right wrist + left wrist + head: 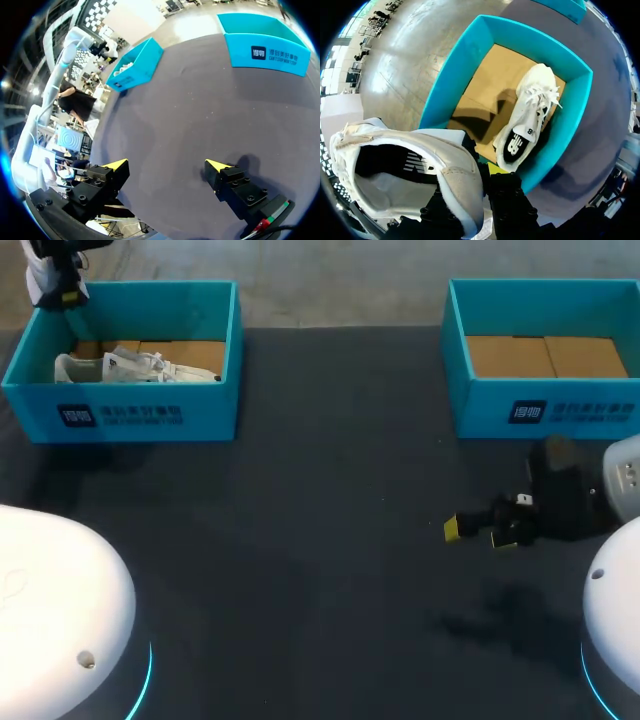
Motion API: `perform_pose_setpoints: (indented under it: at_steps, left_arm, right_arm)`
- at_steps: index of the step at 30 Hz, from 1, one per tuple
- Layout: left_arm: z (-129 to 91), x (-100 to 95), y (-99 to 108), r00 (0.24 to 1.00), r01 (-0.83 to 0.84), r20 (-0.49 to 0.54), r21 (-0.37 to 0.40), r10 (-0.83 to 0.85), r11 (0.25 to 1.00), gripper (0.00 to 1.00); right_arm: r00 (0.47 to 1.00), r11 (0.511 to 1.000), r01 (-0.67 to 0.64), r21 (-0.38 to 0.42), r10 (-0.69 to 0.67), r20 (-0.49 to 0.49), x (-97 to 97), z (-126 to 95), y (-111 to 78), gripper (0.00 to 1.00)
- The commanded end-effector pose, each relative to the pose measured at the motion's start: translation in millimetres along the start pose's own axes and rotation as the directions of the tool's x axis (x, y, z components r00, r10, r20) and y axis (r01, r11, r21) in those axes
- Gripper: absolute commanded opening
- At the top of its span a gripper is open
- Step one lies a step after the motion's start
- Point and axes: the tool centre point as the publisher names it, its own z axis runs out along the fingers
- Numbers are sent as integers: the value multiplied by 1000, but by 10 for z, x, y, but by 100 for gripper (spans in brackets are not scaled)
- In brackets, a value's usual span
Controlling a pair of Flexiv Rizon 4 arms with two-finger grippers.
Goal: Take the shoe out of the shoebox, open the shoe tongue, remove and reinsert the insole, then place the shoe into the shoebox
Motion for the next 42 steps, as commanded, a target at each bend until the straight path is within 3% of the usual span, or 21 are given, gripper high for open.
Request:
perform_pose_setpoints:
  at_steps: [1,12,18,22,26,30,42]
  left_arm:
    - [125,-183,-21,999,24,-38,-5,-24,1000,0]
    - [151,-273,15,999,26,-43,-14,-27,1000,0]
    - [136,-217,-44,978,-204,-39,37,205,978,0]
    - [146,-168,-26,905,-423,-35,33,424,906,0]
    - [105,-177,9,837,-537,-63,85,543,839,0]
    - [-52,-128,97,718,-670,-87,184,691,719,0]
    - [-161,-91,151,480,-848,-214,136,851,513,0]
  right_arm:
    - [1000,1000,-1,-2,2,5,15,-7,-20,100]
    - [1000,1000,-1,-2,2,5,15,-7,-20,100]
    - [1000,1000,-1,-2,2,5,15,-7,-20,100]
    - [1000,1000,-1,-2,2,5,15,-7,-20,100]
    - [1000,1000,-1,-2,2,5,15,-7,-20,100]
    - [1000,1000,-1,-2,2,5,15,-7,-20,100]
    - [1000,1000,-1,-2,2,5,15,-7,-20,100]
